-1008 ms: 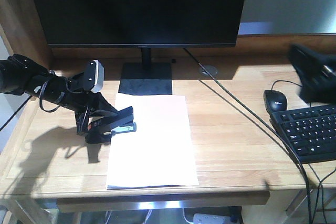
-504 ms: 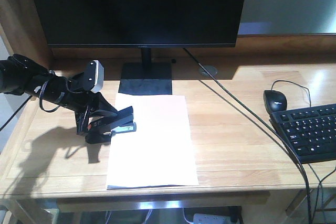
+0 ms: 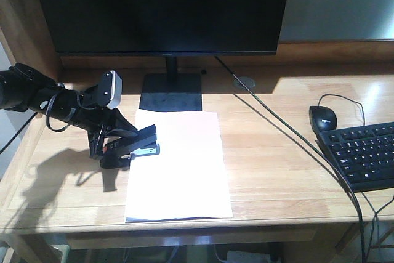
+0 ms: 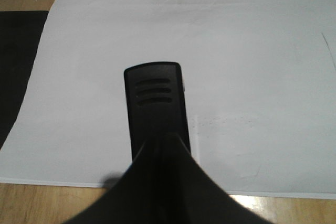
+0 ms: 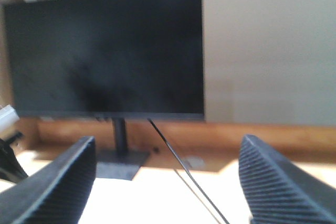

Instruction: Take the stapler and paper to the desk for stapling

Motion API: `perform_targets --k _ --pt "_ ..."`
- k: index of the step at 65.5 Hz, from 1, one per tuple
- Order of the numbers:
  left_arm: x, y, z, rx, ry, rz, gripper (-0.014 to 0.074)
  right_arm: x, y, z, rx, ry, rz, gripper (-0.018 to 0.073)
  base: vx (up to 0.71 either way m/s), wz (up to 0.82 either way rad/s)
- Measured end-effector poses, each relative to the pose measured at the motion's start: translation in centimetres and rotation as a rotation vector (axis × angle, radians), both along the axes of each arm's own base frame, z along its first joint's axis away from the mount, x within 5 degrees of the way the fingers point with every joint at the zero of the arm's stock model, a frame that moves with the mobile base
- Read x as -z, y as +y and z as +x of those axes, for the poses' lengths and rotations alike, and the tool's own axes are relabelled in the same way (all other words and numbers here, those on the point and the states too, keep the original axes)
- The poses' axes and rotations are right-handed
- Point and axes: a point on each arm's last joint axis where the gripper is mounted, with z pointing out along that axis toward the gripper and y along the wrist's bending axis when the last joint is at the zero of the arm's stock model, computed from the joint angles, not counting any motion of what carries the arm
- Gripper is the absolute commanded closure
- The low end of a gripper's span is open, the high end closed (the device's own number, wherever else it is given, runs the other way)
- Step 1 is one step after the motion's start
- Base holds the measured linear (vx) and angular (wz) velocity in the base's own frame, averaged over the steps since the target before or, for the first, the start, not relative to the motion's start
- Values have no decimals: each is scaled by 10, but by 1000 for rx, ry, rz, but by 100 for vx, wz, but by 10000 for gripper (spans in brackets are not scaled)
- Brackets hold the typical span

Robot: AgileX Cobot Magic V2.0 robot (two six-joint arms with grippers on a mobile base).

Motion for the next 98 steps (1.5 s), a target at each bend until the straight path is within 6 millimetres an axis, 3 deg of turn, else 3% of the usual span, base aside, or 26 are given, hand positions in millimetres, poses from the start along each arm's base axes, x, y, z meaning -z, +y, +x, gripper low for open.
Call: perform_targets --k 74,98 --pt "0 0 0 1 2 -3 603 2 0 0 4 8 -2 62 0 0" --pt "0 -23 -2 36 -37 11 603 2 0 0 5 8 -2 62 0 0"
